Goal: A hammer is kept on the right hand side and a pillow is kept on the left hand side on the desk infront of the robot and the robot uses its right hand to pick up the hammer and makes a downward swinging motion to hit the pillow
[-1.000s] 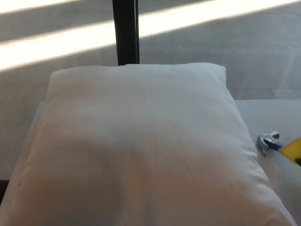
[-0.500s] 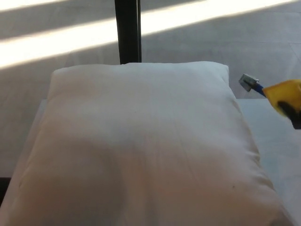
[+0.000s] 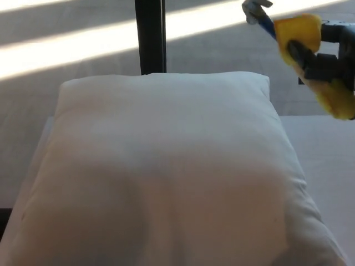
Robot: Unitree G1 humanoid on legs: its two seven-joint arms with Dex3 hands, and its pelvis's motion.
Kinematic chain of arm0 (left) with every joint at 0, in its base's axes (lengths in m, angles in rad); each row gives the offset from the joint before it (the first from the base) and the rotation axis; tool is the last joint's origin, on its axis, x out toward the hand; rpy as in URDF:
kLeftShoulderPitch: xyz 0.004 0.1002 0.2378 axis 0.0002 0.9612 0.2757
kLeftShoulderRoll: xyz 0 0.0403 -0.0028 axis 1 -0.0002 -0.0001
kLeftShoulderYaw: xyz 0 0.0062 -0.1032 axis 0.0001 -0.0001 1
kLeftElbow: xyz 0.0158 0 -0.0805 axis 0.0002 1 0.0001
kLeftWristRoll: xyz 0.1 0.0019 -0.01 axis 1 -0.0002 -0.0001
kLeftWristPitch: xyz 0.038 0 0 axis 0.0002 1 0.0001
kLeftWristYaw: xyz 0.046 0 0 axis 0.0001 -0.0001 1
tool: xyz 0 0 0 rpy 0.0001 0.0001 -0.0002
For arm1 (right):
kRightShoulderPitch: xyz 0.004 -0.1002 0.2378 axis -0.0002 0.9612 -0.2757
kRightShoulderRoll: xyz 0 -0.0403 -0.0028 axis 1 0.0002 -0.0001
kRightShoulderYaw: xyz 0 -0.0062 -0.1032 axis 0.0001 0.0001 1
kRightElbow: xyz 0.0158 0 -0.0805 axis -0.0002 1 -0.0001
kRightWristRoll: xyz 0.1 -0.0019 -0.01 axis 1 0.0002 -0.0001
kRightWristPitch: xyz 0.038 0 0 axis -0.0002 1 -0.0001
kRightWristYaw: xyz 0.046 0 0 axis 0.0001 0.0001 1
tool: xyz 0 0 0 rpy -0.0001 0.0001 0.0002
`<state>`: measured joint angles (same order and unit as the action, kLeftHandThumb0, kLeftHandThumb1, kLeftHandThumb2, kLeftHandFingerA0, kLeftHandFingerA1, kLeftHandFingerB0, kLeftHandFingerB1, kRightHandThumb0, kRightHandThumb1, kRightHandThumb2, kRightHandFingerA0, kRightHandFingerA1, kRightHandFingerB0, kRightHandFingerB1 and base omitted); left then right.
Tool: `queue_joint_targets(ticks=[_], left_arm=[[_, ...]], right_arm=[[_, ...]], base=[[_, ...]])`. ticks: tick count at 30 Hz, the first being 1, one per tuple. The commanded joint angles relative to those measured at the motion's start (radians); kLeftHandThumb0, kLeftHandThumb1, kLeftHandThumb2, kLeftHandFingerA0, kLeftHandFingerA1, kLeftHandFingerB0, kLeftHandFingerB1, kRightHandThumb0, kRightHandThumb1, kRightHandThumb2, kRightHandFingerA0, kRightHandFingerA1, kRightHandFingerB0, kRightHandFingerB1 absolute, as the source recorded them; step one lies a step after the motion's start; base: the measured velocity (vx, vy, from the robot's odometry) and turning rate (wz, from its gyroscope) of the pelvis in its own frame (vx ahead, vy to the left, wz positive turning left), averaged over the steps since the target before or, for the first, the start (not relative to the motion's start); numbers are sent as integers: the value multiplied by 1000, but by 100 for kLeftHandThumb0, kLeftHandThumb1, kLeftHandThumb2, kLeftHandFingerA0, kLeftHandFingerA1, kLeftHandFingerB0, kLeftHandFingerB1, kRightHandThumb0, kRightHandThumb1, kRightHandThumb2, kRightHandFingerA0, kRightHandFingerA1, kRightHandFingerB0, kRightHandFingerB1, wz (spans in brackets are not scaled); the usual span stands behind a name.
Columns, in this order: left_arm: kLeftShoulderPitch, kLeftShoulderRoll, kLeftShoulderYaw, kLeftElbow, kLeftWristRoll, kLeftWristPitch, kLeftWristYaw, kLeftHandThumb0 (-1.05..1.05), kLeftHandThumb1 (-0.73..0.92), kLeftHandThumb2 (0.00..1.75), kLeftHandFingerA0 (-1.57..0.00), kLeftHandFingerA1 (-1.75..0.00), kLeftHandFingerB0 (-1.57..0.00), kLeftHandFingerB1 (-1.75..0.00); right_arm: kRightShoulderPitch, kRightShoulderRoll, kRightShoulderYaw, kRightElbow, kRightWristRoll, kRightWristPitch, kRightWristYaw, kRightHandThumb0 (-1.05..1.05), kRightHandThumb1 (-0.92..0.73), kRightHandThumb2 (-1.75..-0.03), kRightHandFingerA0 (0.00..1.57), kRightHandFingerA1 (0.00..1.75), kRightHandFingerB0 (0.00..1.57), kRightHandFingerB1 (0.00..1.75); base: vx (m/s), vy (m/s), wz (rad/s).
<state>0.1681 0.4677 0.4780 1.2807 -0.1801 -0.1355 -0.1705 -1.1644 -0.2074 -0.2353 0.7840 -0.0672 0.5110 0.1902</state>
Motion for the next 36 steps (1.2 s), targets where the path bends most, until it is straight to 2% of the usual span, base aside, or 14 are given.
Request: queue_joint_targets(ticks=[1,3,4,6,9,11,16,17,19,20,24,26,30,36], left_arm=[[13,7,-4,2,-4,-24,-2,-64,77,63,-73,-54,-57,-47],[19,6,-1,-4,-9,-26,-6,-64,78,63,-74,-57,-57,-48],[16,7,-1,1,-8,-22,-6,-65,77,63,-72,-56,-58,-47],[14,5,-1,7,-7,-29,-3,-65,76,63,-74,-56,-62,-50],[12,2,19,8,-29,-16,-15,-65,75,62,-74,-58,-60,-51],[12,4,3,2,-11,-8,6,-64,77,63,-77,-57,-61,-49],[31,3,3,-3,-10,-24,-5,-63,77,63,-74,-57,-59,-50],[33,4,3,-2,-11,-25,-8,-63,77,63,-72,-55,-56,-49],[34,8,-7,6,0,-28,-17,-62,79,64,-71,-54,-56,-48],[31,5,5,6,-13,-20,-12,-62,77,63,-77,-58,-59,-49],[45,11,0,-1,-9,-42,-38,-65,78,63,-68,-56,-55,-50],[40,13,2,6,-9,-29,-20,-64,77,63,-75,-57,-59,-49],[37,16,0,6,-7,-34,-28,-63,77,63,-74,-57,-63,-51],[29,20,8,-1,-18,-27,-44,-64,77,63,-70,-54,-53,-48]], right_arm=[[-155,43,-99,26,160,140,-16,-31,-62,-120,107,175,75,167],[-188,51,-128,45,178,165,-34,-33,-62,-118,108,175,79,166],[-225,55,-150,70,198,180,-31,-36,-66,-110,107,175,77,166],[-252,62,-162,80,206,192,-36,-34,-62,-114,107,175,79,161],[-277,64,-185,95,233,205,-10,-33,-65,-117,108,175,78,168],[-313,61,-230,122,264,226,-37,-34,-68,-111,107,175,80,169],[-342,57,-262,135,287,238,-43,-36,-70,-109,108,175,80,173],[-348,53,-260,138,288,243,-42,-35,-63,-117,109,175,81,171],[-361,42,-255,148,287,245,-33,-34,-63,-116,109,175,80,172],[-362,40,-246,147,285,245,-27,-34,-63,-115,109,175,79,172],[-361,38,-231,139,294,268,-33,-34,-66,-111,108,175,80,168],[-344,43,-206,119,282,273,-33,-34,-66,-110,108,175,78,168],[-279,56,-146,77,265,264,-10,-35,-62,-117,108,175,76,169],[-233,69,-117,94,268,305,-41,-33,-58,-115,109,175,80,156]], base=[[0,0,0],[0,0,0],[0,0,0],[0,0,0],[0,0,0],[0,0,0],[0,0,0],[0,0,0],[0,0,0],[0,0,0],[0,0,0],[0,0,0],[0,0,0],[0,0,0]])
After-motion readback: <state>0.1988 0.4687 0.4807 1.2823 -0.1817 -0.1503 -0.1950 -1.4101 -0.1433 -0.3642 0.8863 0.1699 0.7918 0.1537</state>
